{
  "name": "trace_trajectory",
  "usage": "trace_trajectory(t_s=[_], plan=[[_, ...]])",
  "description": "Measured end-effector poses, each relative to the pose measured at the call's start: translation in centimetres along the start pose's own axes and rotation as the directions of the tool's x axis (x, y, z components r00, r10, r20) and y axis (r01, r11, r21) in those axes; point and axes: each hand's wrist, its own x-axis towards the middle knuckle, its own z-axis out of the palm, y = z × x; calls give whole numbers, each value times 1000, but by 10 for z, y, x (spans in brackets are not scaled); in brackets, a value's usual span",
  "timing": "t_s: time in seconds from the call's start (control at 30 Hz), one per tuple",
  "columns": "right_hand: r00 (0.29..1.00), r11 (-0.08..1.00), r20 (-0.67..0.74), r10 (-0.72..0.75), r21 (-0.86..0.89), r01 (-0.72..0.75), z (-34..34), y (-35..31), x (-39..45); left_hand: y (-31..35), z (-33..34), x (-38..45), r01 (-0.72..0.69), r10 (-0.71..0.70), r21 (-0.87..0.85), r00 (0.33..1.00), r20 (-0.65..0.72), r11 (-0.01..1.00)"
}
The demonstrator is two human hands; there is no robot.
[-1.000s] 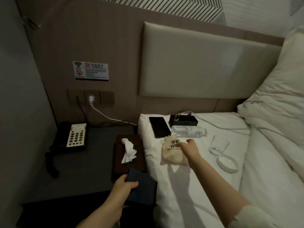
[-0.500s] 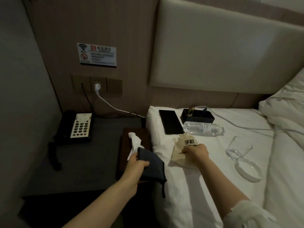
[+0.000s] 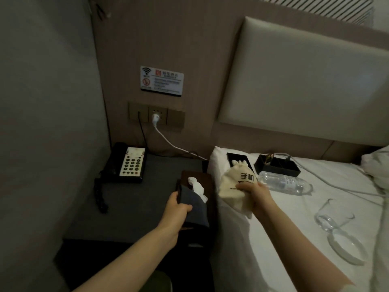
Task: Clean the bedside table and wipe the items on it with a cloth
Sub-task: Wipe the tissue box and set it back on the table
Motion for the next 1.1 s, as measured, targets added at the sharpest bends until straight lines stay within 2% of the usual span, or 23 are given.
trace_trajectory(t_s=[0.1,0.23,0.33,0.5,0.8,0.97,1.1], plan=[[992,997,120,38,56,-45,41,-5,2,4,-23,0,-3,3,-1,999,-45,1000],[955,995,280,94,10,-101,108,2,9,15,-62,11,-19,19,2,991,-129,1000],[937,990,317,143,-30,-140,154,15,21,16,-93,21,-35,24,-53,981,-191,998],[934,976,302,192,-156,-150,220,33,57,8,-136,52,-16,-16,-111,960,-280,994],[984,924,157,88,-382,-22,296,72,135,-4,-163,133,54,-82,-99,949,-303,994],[990,900,134,49,-436,14,313,97,181,-21,-168,165,54,-91,-136,955,-281,989],[982,897,188,-22,-431,103,329,113,200,-28,-166,178,46,-91,-170,959,-268,984]])
